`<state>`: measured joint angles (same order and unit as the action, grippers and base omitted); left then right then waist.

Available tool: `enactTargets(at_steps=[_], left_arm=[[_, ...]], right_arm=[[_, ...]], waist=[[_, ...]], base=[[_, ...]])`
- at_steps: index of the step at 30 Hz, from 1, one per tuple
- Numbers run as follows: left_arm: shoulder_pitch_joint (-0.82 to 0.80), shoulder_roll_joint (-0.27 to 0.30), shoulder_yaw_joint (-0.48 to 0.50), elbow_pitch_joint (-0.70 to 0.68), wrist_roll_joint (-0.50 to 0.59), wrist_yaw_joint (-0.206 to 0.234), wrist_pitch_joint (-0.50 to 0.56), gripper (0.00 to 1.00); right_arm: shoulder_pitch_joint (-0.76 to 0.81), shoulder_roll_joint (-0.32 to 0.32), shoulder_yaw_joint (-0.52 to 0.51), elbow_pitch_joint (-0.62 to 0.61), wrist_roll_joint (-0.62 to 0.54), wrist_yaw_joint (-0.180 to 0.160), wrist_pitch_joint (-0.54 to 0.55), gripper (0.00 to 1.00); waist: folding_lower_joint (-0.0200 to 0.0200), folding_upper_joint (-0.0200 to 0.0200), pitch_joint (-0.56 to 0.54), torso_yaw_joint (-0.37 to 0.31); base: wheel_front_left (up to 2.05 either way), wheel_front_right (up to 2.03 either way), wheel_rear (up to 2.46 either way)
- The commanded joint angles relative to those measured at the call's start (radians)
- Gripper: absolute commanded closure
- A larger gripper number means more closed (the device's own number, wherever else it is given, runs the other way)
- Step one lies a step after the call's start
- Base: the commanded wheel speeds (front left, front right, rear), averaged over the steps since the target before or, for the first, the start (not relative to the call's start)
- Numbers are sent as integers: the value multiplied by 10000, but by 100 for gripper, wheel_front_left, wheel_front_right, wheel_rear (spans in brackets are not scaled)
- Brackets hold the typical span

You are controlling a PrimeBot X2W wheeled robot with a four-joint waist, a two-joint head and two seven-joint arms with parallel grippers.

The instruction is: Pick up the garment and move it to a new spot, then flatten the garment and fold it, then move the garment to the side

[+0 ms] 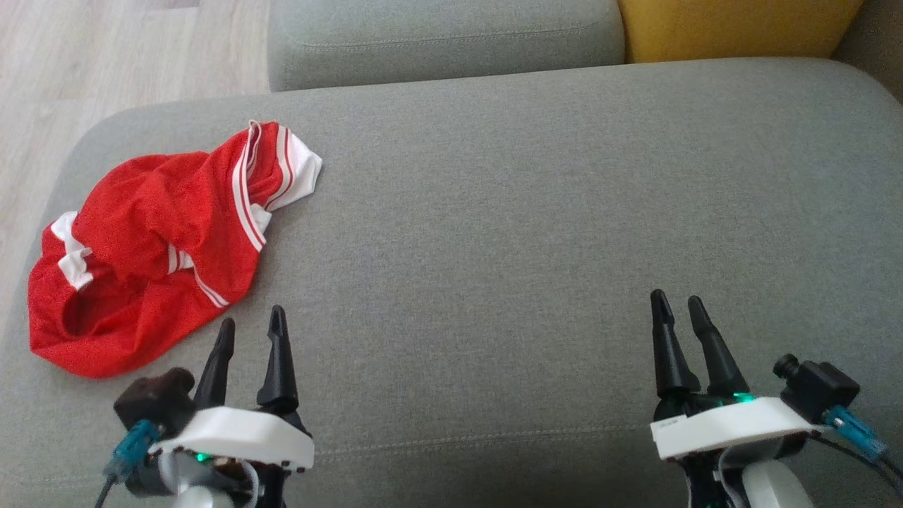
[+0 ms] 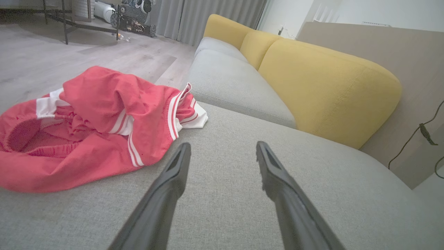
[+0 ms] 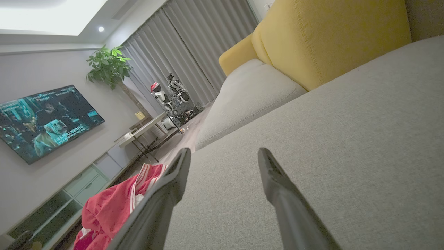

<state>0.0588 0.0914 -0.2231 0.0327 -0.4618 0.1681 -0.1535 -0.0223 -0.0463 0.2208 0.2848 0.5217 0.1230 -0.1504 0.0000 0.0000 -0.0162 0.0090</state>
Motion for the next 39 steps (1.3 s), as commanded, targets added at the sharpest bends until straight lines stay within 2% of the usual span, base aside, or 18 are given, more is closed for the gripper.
enactTargets(at_steps=[1, 27, 34, 39], left_arm=[[-282, 145, 140, -465, 349, 87, -133, 0], [66, 276, -356, -695, 3583, 300, -895, 0], [116, 242, -405, -756, 4371, 398, -1071, 0], [123, 184, -269, -684, 4460, 479, -1083, 0]], right_arm=[[-444, -31, 222, -418, -391, 58, -165, 0], [-374, -38, 470, -285, -3584, 73, -926, 0], [-371, -39, 645, -316, -4308, 77, -1102, 0], [-390, -39, 722, -307, -4322, 77, -1113, 0]], waist=[[0, 0, -3, 2], [0, 0, -167, -21], [0, 0, -169, 19], [0, 0, -148, 20]], base=[[0, 0, 0], [0, 0, 0], [0, 0, 0], [0, 0, 0]])
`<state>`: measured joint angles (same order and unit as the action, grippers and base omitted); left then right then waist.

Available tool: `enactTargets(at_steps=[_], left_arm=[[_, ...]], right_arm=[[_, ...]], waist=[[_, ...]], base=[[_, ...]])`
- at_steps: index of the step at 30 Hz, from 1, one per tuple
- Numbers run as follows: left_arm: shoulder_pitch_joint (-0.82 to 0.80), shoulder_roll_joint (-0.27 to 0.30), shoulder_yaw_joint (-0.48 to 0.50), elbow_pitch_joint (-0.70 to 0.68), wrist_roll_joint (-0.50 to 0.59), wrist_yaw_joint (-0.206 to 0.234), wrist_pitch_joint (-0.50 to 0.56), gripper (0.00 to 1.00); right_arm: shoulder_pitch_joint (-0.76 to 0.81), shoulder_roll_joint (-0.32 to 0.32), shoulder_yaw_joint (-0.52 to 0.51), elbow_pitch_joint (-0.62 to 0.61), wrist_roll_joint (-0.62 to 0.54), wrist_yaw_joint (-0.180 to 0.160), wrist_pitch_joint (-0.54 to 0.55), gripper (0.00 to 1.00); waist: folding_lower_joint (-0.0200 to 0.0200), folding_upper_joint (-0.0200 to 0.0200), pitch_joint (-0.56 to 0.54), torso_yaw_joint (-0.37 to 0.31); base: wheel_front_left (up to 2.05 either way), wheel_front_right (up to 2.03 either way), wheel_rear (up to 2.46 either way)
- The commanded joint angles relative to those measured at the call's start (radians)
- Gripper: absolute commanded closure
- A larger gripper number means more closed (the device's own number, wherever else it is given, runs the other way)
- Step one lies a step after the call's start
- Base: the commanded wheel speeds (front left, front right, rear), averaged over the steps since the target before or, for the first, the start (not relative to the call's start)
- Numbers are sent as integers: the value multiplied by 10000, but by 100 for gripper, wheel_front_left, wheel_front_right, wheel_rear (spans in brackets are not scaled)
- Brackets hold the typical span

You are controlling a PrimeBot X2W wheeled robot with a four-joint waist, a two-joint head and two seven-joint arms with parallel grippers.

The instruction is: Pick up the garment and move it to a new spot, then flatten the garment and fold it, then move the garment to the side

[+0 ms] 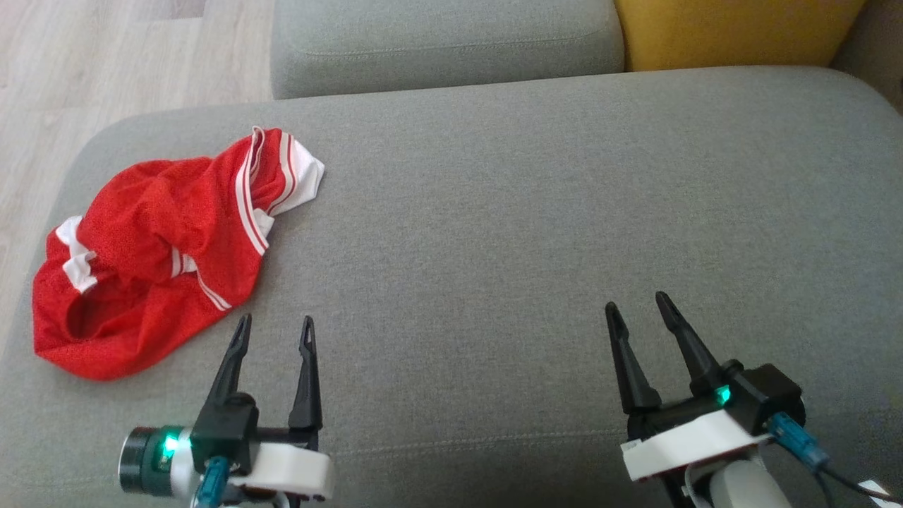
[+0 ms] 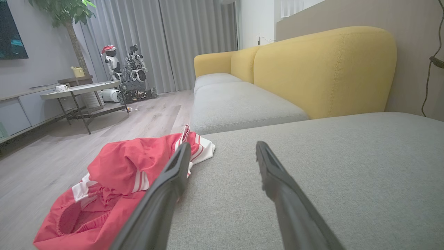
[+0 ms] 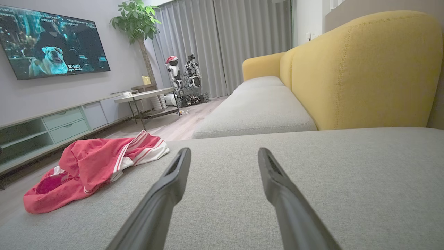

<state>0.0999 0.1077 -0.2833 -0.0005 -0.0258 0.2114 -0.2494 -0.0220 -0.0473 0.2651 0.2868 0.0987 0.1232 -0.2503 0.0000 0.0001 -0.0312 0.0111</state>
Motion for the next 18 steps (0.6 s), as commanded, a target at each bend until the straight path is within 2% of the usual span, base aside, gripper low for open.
enactTargets(at_steps=[1, 11, 18], left_arm=[[-288, 12, 346, -338, 103, 42, -124, 0], [-276, -96, 461, -91, 118, 140, -124, 0], [-280, -195, 585, 53, 29, 92, -124, 0]], right_arm=[[-395, -30, 283, -329, -86, 75, -114, 0], [-356, -30, 234, -329, -78, 75, -114, 0], [-240, -30, 281, -351, -83, 75, -114, 0]], waist=[[0, -1, 6, 0], [0, -1, 10, 146], [0, -1, 49, 887]], base=[[0, 0, 0], [0, 0, 0], [0, 0, 0]])
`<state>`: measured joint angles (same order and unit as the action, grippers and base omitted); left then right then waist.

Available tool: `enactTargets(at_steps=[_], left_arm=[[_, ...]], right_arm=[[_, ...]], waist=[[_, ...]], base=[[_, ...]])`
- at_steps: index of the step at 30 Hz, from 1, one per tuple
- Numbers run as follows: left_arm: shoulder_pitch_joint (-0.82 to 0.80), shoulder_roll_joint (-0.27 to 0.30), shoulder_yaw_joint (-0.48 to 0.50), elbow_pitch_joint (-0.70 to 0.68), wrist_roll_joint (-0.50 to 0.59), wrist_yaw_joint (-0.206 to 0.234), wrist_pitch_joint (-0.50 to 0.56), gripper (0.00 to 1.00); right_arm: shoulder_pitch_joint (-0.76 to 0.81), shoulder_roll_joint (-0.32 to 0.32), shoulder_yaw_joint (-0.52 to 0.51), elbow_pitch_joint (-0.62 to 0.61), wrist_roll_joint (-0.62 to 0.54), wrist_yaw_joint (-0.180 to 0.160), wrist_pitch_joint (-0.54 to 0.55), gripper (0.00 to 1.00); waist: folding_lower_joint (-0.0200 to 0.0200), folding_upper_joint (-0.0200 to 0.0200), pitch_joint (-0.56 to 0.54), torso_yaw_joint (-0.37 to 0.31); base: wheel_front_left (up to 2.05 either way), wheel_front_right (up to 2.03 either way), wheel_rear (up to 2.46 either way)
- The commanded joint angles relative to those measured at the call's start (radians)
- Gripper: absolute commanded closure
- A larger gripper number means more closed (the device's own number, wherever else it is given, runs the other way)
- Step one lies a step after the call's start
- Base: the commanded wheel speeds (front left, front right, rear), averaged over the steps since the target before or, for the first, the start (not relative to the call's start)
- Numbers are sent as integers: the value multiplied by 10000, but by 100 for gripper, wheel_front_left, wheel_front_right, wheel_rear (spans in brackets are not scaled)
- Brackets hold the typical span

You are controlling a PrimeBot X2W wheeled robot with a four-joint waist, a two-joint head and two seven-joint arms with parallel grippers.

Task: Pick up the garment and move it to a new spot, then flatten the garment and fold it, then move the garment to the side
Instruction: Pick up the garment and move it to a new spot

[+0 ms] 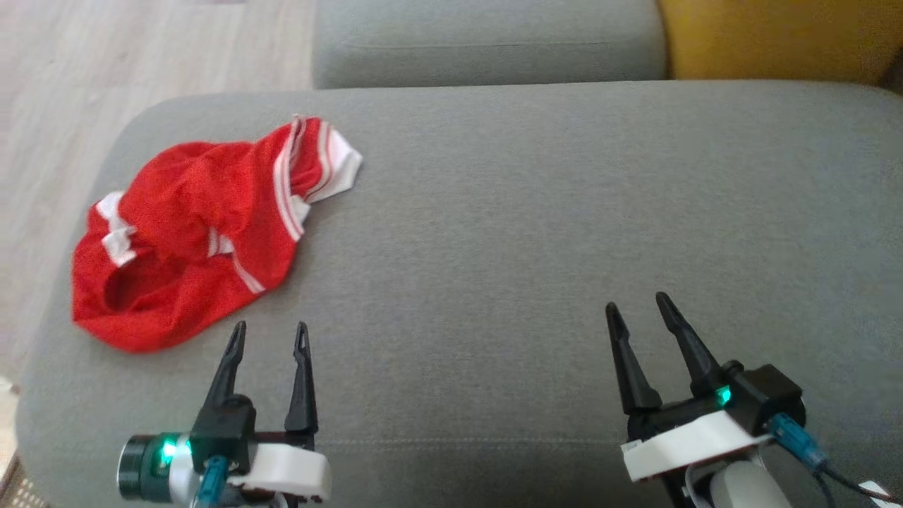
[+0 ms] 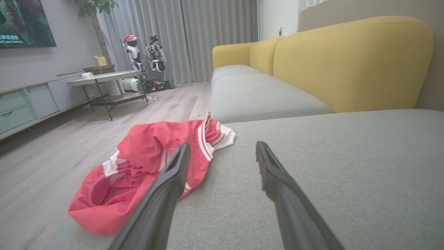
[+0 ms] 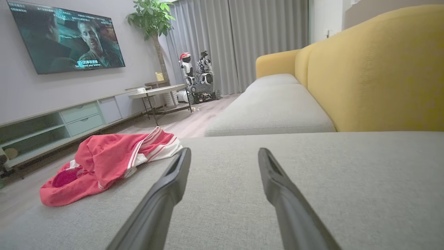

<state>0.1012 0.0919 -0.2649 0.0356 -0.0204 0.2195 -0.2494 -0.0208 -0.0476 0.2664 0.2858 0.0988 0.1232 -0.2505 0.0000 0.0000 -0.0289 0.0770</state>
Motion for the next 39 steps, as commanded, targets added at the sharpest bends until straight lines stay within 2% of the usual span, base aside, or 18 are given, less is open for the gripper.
enactTargets(at_steps=[1, 12, 22, 28, 33, 35, 39], left_arm=[[-283, -48, 410, -313, -13, 7, -124, 0], [-44, -18, 457, -489, 124, 104, -124, 0], [151, -7, 596, -479, 52, 137, -124, 0], [-200, -29, 902, -738, -8, 134, -124, 0], [-1385, -1, 1392, -1401, -92, 59, -124, 0], [-2040, 75, 1490, -1555, -147, -188, -124, 0], [-3732, 289, 1688, -1125, -461, -1014, -124, 0]], right_arm=[[-224, -26, 266, -341, -52, 75, -113, 0], [66, -26, 541, -190, 223, 75, -113, 0], [217, -26, 662, -59, 318, 75, -113, 0], [26, -26, 716, -115, 167, 75, -113, 0], [-255, -26, 364, -92, -345, 75, -113, 0], [-371, -26, 179, -101, -573, 75, -113, 0], [-594, -203, -44, -159, -864, 75, -113, 0]], waist=[[0, 0, 32, 373], [0, 0, -80, 2275], [0, 0, -92, 3451], [0, 0, 490, 3499], [0, 0, 1475, 3181], [0, 0, 1896, 3047], [0, 0, 2634, 2836]], base=[[0, 0, 0], [0, 0, 0], [0, 0, 0], [0, 0, 0], [0, 0, 0], [0, 0, 0], [0, 0, 0]])
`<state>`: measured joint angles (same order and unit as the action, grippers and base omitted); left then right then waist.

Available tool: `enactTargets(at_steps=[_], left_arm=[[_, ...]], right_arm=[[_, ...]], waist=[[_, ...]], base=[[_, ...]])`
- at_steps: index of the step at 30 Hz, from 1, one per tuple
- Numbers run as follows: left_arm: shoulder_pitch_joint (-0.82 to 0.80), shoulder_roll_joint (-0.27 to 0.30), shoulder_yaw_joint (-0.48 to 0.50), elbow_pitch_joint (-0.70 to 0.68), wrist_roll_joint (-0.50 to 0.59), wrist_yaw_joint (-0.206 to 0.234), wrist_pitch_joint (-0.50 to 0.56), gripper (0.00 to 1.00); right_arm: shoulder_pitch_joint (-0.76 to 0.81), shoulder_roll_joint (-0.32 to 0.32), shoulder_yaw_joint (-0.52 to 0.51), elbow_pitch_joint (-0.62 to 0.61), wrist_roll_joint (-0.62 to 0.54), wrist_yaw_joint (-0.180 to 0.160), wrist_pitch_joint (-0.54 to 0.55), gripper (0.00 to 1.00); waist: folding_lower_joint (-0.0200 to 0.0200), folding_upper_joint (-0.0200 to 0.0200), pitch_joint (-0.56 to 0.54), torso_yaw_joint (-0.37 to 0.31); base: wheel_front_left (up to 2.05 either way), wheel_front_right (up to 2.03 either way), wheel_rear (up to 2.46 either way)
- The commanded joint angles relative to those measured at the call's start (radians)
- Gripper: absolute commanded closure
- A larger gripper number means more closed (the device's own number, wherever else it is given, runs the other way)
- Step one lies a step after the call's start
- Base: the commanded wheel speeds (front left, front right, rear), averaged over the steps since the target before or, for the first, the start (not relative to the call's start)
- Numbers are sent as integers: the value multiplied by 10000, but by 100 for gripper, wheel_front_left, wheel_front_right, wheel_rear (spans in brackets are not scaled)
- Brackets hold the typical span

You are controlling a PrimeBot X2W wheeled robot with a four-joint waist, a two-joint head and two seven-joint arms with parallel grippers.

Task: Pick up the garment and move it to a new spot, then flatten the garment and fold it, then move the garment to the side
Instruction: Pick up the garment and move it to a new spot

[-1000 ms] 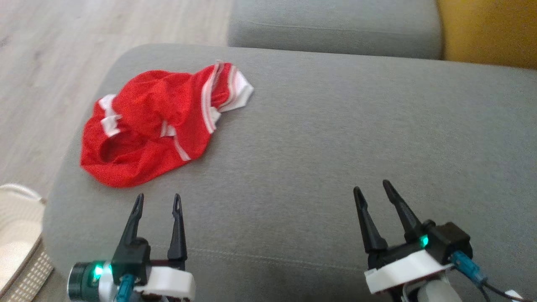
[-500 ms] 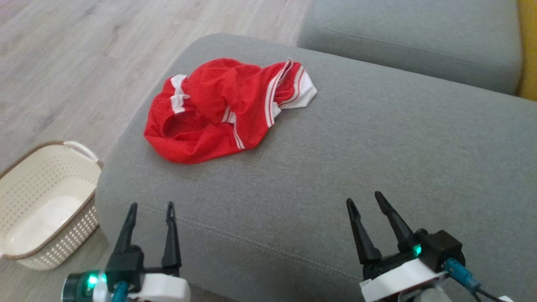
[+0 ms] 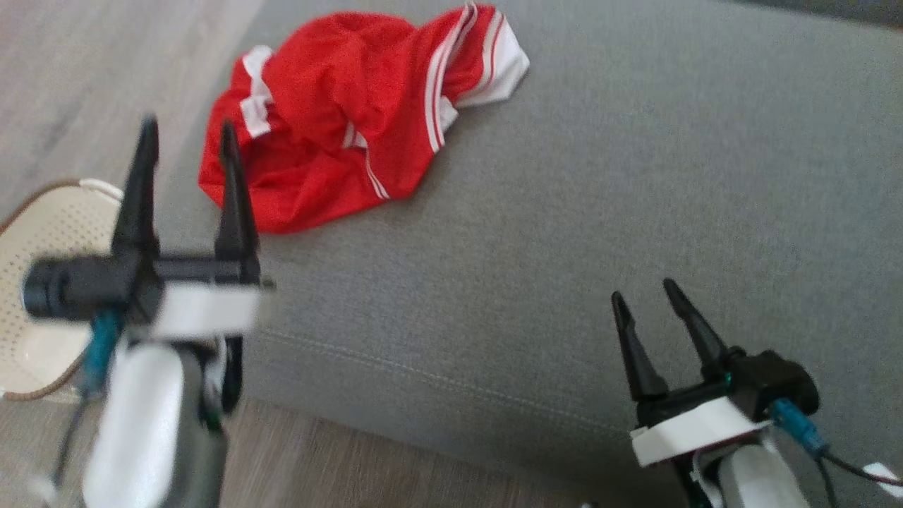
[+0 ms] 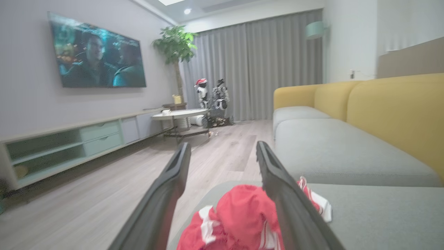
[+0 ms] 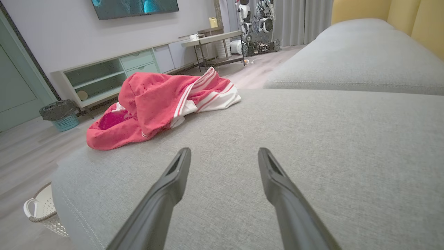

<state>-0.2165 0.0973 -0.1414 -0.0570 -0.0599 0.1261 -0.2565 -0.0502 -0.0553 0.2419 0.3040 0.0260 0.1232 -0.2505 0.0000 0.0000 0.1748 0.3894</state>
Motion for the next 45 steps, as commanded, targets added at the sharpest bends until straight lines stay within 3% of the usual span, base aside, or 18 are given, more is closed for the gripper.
enactTargets(at_steps=[1, 8, 14, 19, 20, 25, 26, 27, 36, 45], left_arm=[[-1012, 271, 489, 54, -156, -303, -53, 0], [-4169, 165, 565, 3006, -1159, -1765, -42, 0], [-6662, 69, 145, 6175, -1776, -2318, 1136, 0], [-7977, 17, -35, 8741, -2078, -2363, 2316, 0], [-7977, 17, -35, 8741, -2078, -2363, 2316, 0], [-8630, 203, -219, 10583, -1829, -2022, 2649, 0], [-8703, 223, -257, 10799, -1812, -2049, 2525, 29], [-8759, 235, -268, 11003, -1812, -2056, 2381, 98], [-9022, 488, -222, 11892, -2089, -2351, 589, 100], [-9086, 823, -609, 10554, -2031, -2533, -37, 100]], right_arm=[[-356, -202, 166, -378, -175, 75, -113, 0], [-859, -738, -139, -690, -348, 75, -113, 0], [-1257, -1156, -330, -1101, -438, 75, -113, 0], [-1469, -1233, -499, -1324, -367, 75, -113, 0], [-1469, -1233, -499, -1324, -367, 75, -113, 0], [-1752, -1148, -353, -1368, -329, 75, -113, 0], [-1794, -1122, -327, -1363, -310, 75, -113, 0], [-1821, -1100, -311, -1345, -289, 75, -113, 0], [-1886, -917, -277, -1189, -128, 75, -113, 0], [-1578, -333, -235, -1007, 292, 75, -113, 0]], waist=[[0, 0, 752, -332], [0, 0, 1923, -664], [0, 0, 2927, -815], [0, 0, 3484, -901], [0, 0, 3484, -901], [0, 0, 3772, -1110], [0, 0, 3798, -1149], [0, 0, 3812, -1174], [0, 0, 3294, -1367], [0, 0, 1722, -1753]], base=[[0, 0, 0], [0, 0, 0], [0, 0, 0], [0, 0, 0], [0, 0, 0], [0, 0, 0], [0, 0, 0], [0, 0, 0], [0, 0, 0], [0, 0, 0]])
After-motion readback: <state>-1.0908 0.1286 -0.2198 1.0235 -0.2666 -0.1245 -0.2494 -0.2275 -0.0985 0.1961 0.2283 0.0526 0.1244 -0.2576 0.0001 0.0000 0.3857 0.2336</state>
